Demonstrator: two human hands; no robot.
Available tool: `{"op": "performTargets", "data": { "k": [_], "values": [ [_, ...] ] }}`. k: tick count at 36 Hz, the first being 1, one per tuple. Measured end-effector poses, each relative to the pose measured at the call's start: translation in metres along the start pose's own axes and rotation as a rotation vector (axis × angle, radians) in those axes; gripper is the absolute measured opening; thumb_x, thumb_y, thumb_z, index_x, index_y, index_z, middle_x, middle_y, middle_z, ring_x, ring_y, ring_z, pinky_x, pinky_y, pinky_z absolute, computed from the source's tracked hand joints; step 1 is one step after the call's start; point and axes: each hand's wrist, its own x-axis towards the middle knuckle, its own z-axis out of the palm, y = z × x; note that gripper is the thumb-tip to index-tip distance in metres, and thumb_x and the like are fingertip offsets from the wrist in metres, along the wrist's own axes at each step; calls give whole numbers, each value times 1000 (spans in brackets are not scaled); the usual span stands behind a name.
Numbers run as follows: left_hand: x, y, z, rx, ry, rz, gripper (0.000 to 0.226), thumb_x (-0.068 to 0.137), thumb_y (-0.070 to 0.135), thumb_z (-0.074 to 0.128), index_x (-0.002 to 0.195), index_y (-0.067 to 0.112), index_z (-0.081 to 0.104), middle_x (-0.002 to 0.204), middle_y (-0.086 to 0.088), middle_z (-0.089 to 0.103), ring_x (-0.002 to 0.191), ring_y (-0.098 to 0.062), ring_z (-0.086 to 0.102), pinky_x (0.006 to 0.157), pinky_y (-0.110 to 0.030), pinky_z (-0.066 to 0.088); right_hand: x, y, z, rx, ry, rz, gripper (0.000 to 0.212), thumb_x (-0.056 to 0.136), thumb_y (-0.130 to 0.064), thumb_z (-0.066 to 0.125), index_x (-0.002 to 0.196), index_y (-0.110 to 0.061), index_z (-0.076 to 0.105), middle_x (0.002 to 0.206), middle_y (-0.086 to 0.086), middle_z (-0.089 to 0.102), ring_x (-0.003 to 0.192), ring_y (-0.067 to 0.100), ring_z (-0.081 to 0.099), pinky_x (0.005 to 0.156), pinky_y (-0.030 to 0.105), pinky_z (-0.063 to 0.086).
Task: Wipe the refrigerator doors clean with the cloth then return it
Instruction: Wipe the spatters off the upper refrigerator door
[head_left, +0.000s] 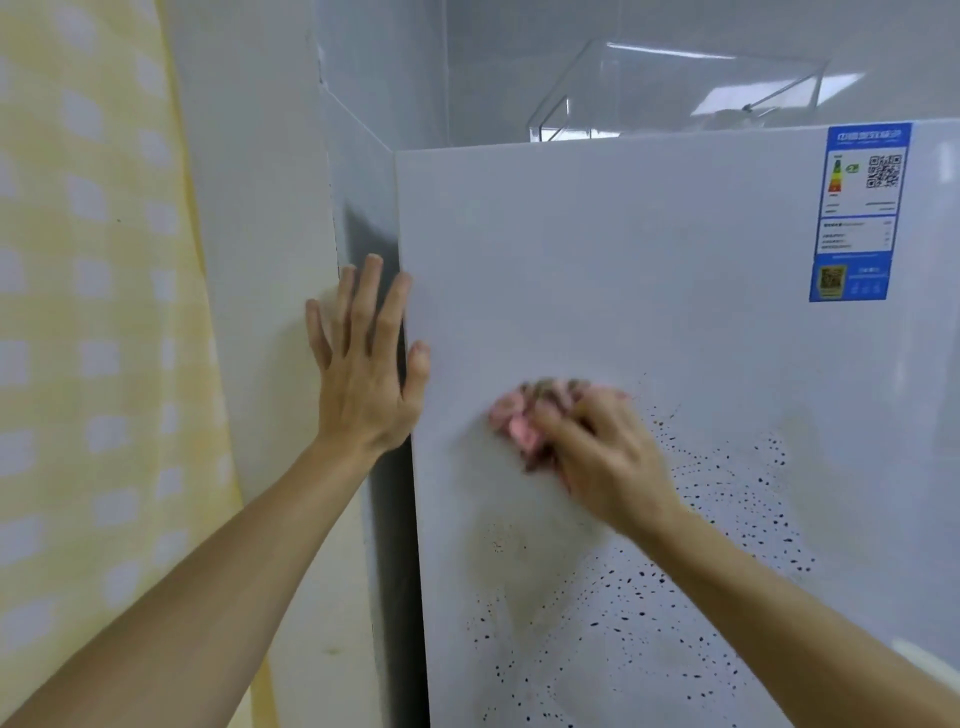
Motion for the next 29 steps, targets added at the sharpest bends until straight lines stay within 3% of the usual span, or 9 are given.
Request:
{"op": "performTargets", "data": {
  "k": [2,5,8,11,15,22,25,29],
  "values": [
    [2,9,1,12,-4,58,63,105,35,38,164,15,27,174,-13,17,163,-29,10,128,-63,1,35,11,-15,60,146,203,27,106,-25,55,106,-13,79,95,13,64,88,35,63,79,45,56],
    [4,21,5,33,-14,145,65,103,28,43,164,15,27,174,-10,19,163,-25,13,130,-57,2,92,32,-35,16,328,414,25,97,-10,61,118,-8,73,101,10,56,95,36,58,86,40,50],
    [6,32,10,-1,-2,120,67,101,21,47,164,10,27,174,-11,19,163,-25,12,132,-52,4,123,44,-43,-3,377,476,29,93,-4,61,121,-7,69,105,2,46,97,31,56,84,37,48],
    [6,43,16,-51,3,109,67,101,16,50,163,7,29,174,-13,19,163,-28,12,133,-49,6,105,35,-36,-33,300,393,24,93,-4,65,115,-6,74,105,13,57,98,34,57,76,34,44],
    [3,54,22,-93,-9,121,65,101,11,49,162,3,30,173,-16,19,163,-32,11,133,-48,7,24,4,-10,-33,114,154,15,88,0,76,102,-3,80,93,18,65,84,37,65,59,37,52],
    [3,64,23,-70,-15,109,62,102,12,47,161,5,32,173,-14,22,162,-33,12,133,-51,8,-49,16,-10,50,-253,-171,30,78,-4,89,105,-8,80,92,8,66,88,23,56,72,35,55],
    [4,69,24,-68,-22,119,62,102,13,48,161,5,33,172,-15,23,162,-32,14,132,-53,10,-29,31,-23,0,-213,-186,26,82,-4,87,106,-6,79,95,11,68,85,31,66,71,45,58],
    [4,76,25,-65,-21,117,61,101,15,47,160,4,35,172,-15,23,162,-32,15,133,-48,6,24,57,-50,-77,76,-33,22,94,-1,72,115,-5,77,99,18,68,90,36,64,75,46,56]
  ]
}}
